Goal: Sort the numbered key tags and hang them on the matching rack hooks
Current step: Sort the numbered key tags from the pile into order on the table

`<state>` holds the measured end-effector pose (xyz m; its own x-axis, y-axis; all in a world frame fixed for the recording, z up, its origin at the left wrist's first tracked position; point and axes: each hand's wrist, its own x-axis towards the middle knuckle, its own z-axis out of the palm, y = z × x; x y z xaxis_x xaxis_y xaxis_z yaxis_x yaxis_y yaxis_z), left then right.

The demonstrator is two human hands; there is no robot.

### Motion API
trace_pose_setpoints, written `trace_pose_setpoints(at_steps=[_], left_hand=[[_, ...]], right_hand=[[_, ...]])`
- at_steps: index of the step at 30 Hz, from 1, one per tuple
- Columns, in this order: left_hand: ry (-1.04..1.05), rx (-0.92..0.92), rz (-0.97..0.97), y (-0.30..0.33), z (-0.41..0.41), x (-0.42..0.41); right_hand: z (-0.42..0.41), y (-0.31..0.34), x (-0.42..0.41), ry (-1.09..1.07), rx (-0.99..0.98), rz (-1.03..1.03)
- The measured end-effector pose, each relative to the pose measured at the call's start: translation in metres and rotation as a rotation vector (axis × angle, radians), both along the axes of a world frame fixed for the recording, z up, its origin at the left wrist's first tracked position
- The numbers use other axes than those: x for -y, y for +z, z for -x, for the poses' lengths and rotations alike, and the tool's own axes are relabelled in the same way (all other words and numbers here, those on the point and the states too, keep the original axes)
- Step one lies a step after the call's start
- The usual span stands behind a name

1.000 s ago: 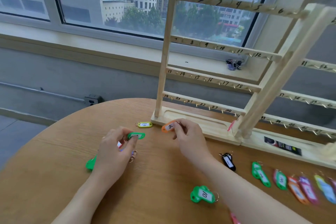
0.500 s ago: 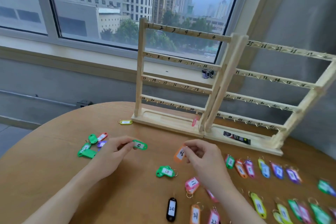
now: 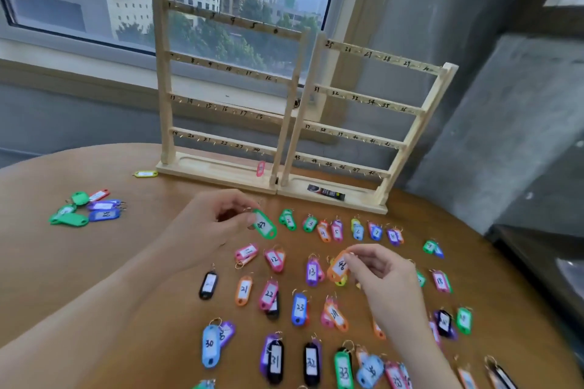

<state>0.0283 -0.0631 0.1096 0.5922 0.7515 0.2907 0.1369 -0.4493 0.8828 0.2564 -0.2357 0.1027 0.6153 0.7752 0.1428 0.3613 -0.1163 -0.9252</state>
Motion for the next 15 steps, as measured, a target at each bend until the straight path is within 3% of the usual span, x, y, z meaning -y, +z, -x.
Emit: trace_pose_setpoints(at_steps=[7, 15], left_hand=[[-0.185, -0.090, 0.002, -0.008, -0.047, 0.075], [-0.445, -0.380, -0.029, -0.052, -0.091, 0.154]], right_hand=[[-0.012, -0.002, 0.069, 0.024, 0.069, 0.044], [-0.034, -0.013, 0.139, -0.088, 0.246, 0.128]])
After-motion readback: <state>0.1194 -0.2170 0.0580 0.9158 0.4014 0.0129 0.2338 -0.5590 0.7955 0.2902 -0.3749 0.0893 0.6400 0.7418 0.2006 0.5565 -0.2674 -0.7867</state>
